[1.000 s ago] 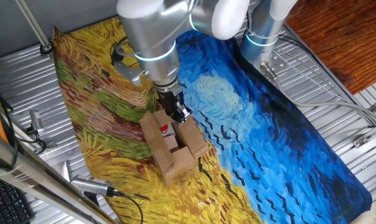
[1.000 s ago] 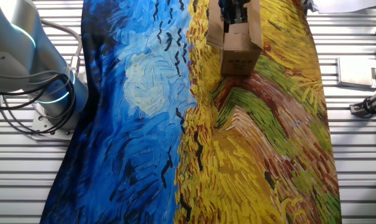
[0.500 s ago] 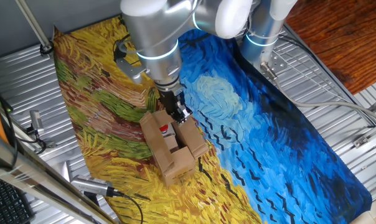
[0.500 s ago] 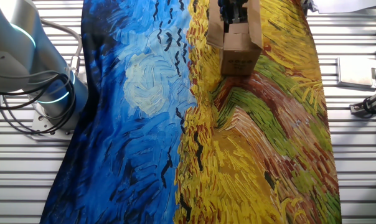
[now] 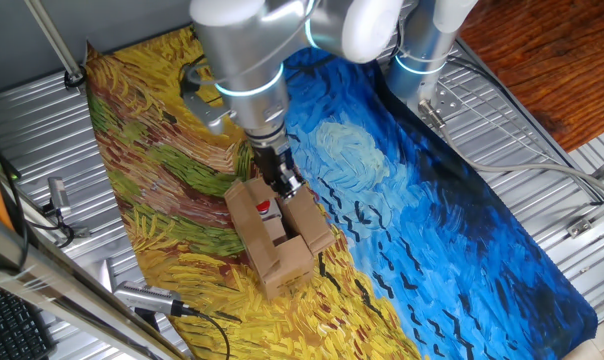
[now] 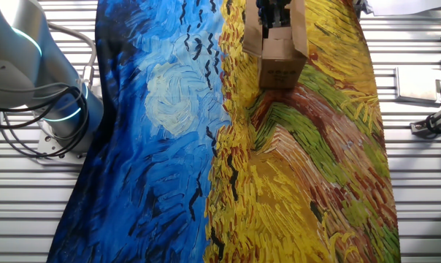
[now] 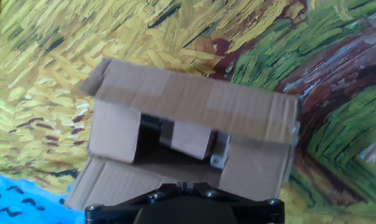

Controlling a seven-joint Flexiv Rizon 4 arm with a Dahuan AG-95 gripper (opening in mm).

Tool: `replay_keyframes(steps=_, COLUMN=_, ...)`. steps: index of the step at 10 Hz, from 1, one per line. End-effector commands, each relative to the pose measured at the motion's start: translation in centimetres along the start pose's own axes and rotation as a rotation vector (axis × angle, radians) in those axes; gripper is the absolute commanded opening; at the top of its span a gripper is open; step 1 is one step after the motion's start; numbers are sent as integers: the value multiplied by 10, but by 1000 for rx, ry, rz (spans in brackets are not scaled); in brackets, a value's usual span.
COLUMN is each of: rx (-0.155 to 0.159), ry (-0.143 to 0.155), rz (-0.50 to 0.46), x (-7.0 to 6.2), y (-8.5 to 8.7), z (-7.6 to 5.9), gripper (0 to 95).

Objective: Open a box

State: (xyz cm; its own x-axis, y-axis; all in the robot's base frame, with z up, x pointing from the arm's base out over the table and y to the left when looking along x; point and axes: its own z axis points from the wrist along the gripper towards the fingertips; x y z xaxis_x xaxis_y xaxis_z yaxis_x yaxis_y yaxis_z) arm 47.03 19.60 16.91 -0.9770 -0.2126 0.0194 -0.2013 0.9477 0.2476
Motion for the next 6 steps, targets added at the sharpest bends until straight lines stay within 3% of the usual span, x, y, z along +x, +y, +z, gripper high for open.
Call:
replay_keyframes(steps=1, rx=3, ry=1, rz=-4, x=-12, y=-4, z=3, gripper=0)
replay_keyframes(steps=6, rx=15, ry=3, rz=-11, x=-44, y=-8, z=0, gripper=0)
